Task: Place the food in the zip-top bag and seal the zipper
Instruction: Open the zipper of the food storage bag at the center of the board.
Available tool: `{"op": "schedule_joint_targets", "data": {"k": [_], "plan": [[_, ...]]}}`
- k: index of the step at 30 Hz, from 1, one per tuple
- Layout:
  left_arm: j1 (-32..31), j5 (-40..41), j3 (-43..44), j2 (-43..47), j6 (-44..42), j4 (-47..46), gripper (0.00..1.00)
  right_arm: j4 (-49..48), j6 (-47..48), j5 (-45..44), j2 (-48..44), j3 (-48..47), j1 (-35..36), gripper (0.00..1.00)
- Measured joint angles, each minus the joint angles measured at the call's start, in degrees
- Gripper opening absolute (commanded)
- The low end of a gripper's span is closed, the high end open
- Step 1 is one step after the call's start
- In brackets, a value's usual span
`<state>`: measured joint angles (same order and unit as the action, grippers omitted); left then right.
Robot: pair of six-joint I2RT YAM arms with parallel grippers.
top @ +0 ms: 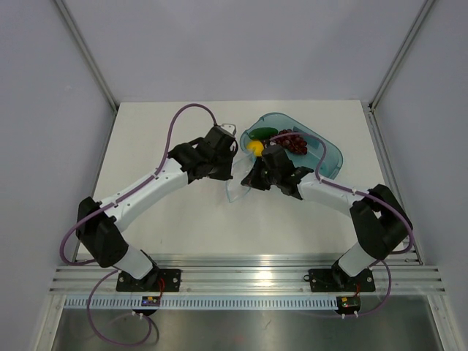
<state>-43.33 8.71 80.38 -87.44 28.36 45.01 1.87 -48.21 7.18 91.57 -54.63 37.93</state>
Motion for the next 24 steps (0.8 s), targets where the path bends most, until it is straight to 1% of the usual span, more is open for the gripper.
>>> {"op": "schedule_joint_targets", "data": {"k": [1, 3, 4, 6, 7, 10, 13, 15, 17, 18, 21, 24], "plan": [[0.0, -0.1, 0.0, 0.1, 0.0, 0.1, 0.14, 0.6, 0.0, -0.2, 0.0, -0.5, 0.0, 0.0], [0.0, -0.5, 0.0, 0.2, -0.4, 0.2, 0.41, 2.3, 0.3, -0.9, -0.1, -1.9, 0.2, 0.0], [0.0, -0.8, 0.0, 0.2, -0.6, 0.3, 0.61, 3.0, 0.4, -1.3, -0.1, -2.5, 0.3, 0.0], [0.0, -1.2, 0.0, 0.2, -0.4, 0.4, 0.74, 4.9, 0.7, -2.2, -0.3, -4.2, 0.8, 0.0], [0.0, -1.3, 0.0, 0.2, -0.3, 0.4, 0.76, 5.4, 0.7, -2.4, -0.3, -4.7, 1.0, 0.0], [-0.1, -1.4, 0.0, 0.2, 0.0, 0.4, 0.76, 7.3, 0.9, -3.3, -0.7, -6.2, 1.6, 0.0], [-0.3, -1.4, 0.0, 0.2, 0.0, 0.4, 0.67, 8.8, 0.9, -3.7, -0.8, -6.8, 1.6, 0.0], [-0.6, -1.4, 0.0, 0.2, 0.1, 0.4, 0.58, 9.6, 0.9, -3.7, -0.8, -6.9, 1.6, 0.0], [-0.7, -1.3, 0.0, 0.1, 0.1, 0.3, 0.52, 10.5, 0.9, -3.7, -0.8, -6.9, 1.6, 0.0], [-0.9, -1.2, 0.0, -0.1, 0.0, 0.3, 0.46, 10.8, 0.9, -3.7, -0.8, -6.9, 1.6, 0.0], [-0.9, -1.1, 0.0, -0.9, -0.2, 0.0, 0.42, 11.3, 0.9, -3.5, -0.8, -6.9, 1.6, 0.0], [-0.9, -1.1, 0.0, -2.3, -0.3, -0.8, 0.42, 11.5, 0.9, -3.5, -1.1, -6.8, 1.6, 0.0]]}}
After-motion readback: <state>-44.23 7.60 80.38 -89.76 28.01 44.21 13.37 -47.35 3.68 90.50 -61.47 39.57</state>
